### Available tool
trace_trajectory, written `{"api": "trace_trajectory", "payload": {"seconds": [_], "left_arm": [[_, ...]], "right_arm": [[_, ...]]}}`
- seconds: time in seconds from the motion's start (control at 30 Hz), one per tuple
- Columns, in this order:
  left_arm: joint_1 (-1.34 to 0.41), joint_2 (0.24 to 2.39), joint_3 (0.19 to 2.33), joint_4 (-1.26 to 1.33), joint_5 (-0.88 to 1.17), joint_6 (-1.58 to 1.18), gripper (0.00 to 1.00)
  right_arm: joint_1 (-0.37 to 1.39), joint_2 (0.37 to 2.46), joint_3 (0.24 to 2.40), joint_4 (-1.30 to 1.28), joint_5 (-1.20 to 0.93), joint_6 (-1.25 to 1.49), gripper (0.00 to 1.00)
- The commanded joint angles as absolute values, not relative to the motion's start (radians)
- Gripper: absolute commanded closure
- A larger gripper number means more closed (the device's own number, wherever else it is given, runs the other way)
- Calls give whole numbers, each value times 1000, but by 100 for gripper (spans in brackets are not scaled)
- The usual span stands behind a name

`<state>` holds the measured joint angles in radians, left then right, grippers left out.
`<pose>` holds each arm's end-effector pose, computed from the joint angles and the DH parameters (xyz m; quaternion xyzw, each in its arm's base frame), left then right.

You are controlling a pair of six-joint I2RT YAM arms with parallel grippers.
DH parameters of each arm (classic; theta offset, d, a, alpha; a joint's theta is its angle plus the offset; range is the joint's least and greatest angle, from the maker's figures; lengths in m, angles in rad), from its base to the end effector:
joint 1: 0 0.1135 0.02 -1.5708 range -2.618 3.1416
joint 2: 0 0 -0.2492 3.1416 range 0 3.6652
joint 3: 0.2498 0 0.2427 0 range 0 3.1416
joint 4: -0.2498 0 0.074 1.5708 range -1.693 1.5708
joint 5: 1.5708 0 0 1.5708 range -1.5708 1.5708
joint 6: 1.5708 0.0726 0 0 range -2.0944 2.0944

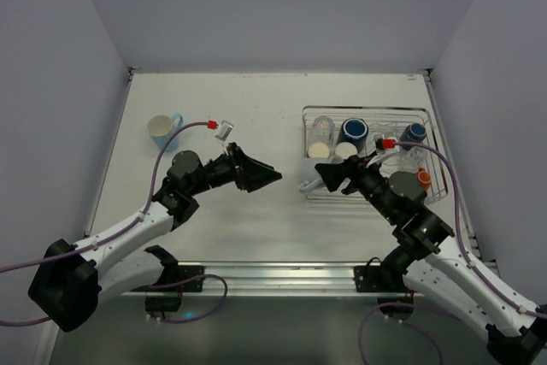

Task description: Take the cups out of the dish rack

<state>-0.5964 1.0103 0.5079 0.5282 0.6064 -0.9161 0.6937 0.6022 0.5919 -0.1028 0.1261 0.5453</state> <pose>0.1887 -0.1781 0.2674 0.1051 0.6916 -0.6206 0.3542 0.1562 0.1180 0.2958 -0.0133 0.7455 0.3477 0.5685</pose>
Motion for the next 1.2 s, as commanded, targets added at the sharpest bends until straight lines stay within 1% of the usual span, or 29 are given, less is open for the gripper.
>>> {"api": "trace_trajectory", "payload": {"seconds": [0.0, 0.1, 0.23, 0.37, 0.5, 0.57, 0.67, 0.7, 0.77, 0.8, 0.83, 0.87, 0.9, 0.93, 0.97, 1.0, 1.07, 1.13, 1.17], "left_arm": [[-630, 1045, 522, 730, 512, -1022, 15], [-678, 1142, 549, 800, 535, -1055, 15], [-738, 1210, 584, 865, 534, -1087, 16], [-767, 1224, 592, 954, 517, -1106, 22], [-791, 1224, 594, 1026, 494, -1106, 39], [-799, 1226, 594, 1041, 482, -1104, 43], [-813, 1239, 601, 1055, 486, -1106, 52], [-818, 1249, 601, 1063, 492, -1112, 63], [-819, 1253, 595, 1081, 495, -1118, 78], [-819, 1252, 591, 1084, 489, -1118, 93], [-819, 1250, 589, 1088, 486, -1117, 99], [-819, 1249, 589, 1088, 486, -1114, 100], [-819, 1243, 589, 1089, 486, -1106, 100], [-819, 1238, 589, 1089, 486, -1100, 100], [-819, 1232, 589, 1077, 486, -1094, 100], [-819, 1212, 591, 1065, 480, -1071, 100], [-819, 1184, 598, 978, 474, -1030, 100], [-819, 1129, 629, 866, 443, -944, 100], [-818, 1109, 635, 760, 428, -915, 100]], "right_arm": [[698, 534, 574, 198, 12, 589, 100], [698, 520, 543, 256, -34, 617, 100], [698, 523, 520, 308, -64, 640, 100], [698, 537, 512, 316, -89, 663, 100], [698, 534, 476, 354, -103, 686, 100], [698, 541, 462, 368, -109, 706, 100], [698, 567, 430, 411, -133, 739, 100], [698, 575, 413, 438, -140, 748, 100], [698, 597, 399, 463, -156, 772, 100], [698, 603, 391, 478, -161, 776, 100], [698, 610, 390, 480, -169, 784, 100], [698, 618, 387, 483, -170, 788, 99], [698, 626, 377, 492, -172, 790, 93], [698, 629, 373, 497, -172, 793, 61], [698, 630, 370, 502, -169, 795, 44], [698, 630, 374, 482, -166, 796, 29], [698, 623, 383, 433, -143, 789, 1], [698, 605, 399, 399, -121, 776, 1], [698, 597, 402, 384, -106, 773, 1]]}}
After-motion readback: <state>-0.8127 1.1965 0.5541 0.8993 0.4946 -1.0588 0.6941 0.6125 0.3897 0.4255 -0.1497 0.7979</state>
